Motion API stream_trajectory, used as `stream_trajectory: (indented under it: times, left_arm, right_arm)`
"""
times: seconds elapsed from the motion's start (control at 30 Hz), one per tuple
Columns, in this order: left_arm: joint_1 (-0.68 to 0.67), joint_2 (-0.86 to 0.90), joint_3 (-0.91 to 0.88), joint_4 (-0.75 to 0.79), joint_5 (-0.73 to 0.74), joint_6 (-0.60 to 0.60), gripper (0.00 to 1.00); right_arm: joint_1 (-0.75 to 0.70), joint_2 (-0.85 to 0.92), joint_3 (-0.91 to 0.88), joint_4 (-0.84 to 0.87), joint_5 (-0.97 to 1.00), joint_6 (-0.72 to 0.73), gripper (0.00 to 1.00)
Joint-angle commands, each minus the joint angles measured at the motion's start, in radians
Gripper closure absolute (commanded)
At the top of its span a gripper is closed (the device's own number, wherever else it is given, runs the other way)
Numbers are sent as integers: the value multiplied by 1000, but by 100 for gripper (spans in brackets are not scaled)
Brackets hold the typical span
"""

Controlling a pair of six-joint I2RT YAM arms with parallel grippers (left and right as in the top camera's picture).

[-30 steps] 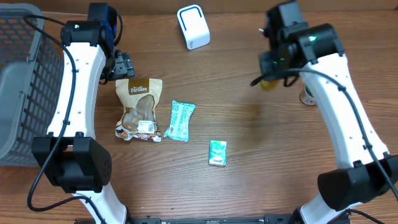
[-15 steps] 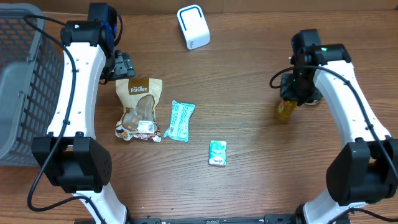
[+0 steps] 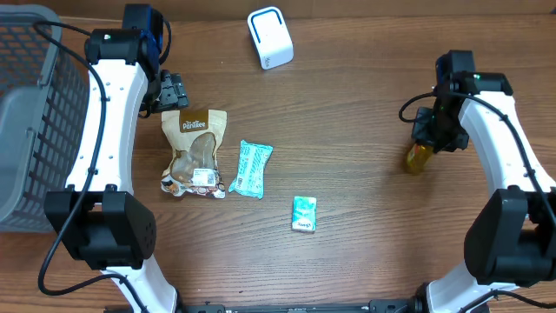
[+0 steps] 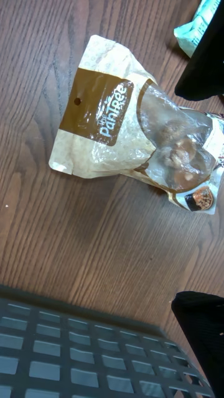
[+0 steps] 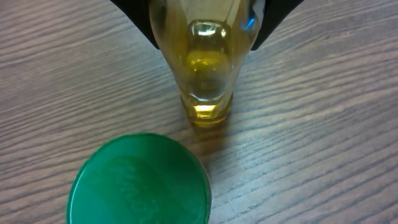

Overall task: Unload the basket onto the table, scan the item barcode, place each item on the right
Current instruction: 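Move the bottle right and set it upright near the green jar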

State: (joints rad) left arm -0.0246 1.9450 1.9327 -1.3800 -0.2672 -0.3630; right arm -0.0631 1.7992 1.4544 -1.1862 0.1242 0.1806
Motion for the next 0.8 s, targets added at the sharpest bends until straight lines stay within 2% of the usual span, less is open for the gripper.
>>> stream_trajectory:
  times: [0.0,0.13,0.2,0.27,0.4,0.43,0.5,0.53,0.63,0.7,0.77]
  left_arm:
    - [-2,-10,18,1,-12,4,1]
    - [-2,-10,18,1,-12,4,1]
    - [-2,-10,18,2,-12,4,0]
    - [-2,-10,18,2,-13,4,0]
    - [-2,-10,18,1,-12,4,1]
    - [-2,-10,18,1,-13,4,0]
    - [-2,-10,18,1,-12,4,0]
    - [-2,-10,18,1,-12,4,0]
    - [-2,-10,18,1,-13,4,0]
    - [-2,-10,18,1,-13,4,0]
    - [-2,-10,18,1,-12,4,0]
  right_arm:
    - [0,-11,-9,7,17,6,63]
    - [0,-11,-9,7,16,6,38]
    - [0,-11,-9,8,16,6,23]
    - [0,-11,-3,11,17,6,15]
    - [0,-11,107,-48,14,6,10]
    - [4,-11,224,-116,-1,7,5]
    - [11,-11,346,-173,-45,6,0]
    - [17,-11,404,-199,-82,6,0]
    - [38,-11,533,-269,-274,5,0]
    - [50,-11,549,-298,-472,-15,0]
    - [72,-9,529,-321,-575,-51,3]
